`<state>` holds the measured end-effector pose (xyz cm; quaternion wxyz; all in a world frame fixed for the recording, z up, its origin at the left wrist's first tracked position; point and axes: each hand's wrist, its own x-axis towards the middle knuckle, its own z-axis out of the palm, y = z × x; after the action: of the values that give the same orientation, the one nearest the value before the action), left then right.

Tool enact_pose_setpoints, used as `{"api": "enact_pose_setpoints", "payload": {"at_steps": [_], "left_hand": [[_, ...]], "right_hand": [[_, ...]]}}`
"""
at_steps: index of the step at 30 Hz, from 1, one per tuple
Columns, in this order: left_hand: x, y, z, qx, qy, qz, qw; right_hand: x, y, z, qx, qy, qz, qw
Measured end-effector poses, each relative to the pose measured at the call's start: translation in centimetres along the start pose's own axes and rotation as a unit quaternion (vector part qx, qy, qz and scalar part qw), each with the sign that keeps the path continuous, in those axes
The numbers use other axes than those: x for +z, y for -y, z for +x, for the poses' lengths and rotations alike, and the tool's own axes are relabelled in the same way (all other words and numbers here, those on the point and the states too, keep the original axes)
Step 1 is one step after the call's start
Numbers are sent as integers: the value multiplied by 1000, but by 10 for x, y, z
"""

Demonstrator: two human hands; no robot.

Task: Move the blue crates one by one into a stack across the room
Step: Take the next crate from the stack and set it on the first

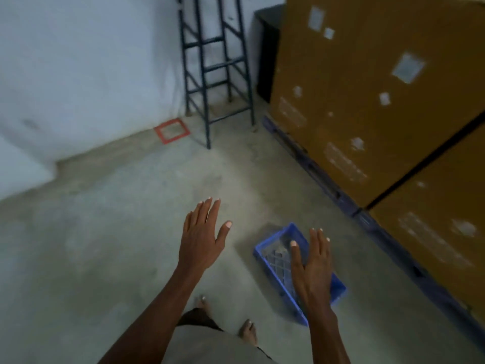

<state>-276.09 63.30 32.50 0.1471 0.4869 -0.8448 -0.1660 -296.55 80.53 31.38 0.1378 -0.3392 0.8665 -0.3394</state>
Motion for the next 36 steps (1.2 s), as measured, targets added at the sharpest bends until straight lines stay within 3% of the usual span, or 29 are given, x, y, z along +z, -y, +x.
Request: {"api": "enact_pose_setpoints", "payload": {"at_steps": [7,17,25,36], "left_hand": [[-78,126,-103,-193,-85,-11,978],[-201,351,-281,-420,-226,-34,878],[-284,501,-382,-519,-302,-6,799],[-367,709,-406,-627,-358,-13,692]], "right_hand": [[90,110,-41,-163,146,-24,975],[278,308,-174,-305,286,-15,908],[420,472,-305,-404,404,-11,821],[634,683,-399,-508,497,-29,702]]}}
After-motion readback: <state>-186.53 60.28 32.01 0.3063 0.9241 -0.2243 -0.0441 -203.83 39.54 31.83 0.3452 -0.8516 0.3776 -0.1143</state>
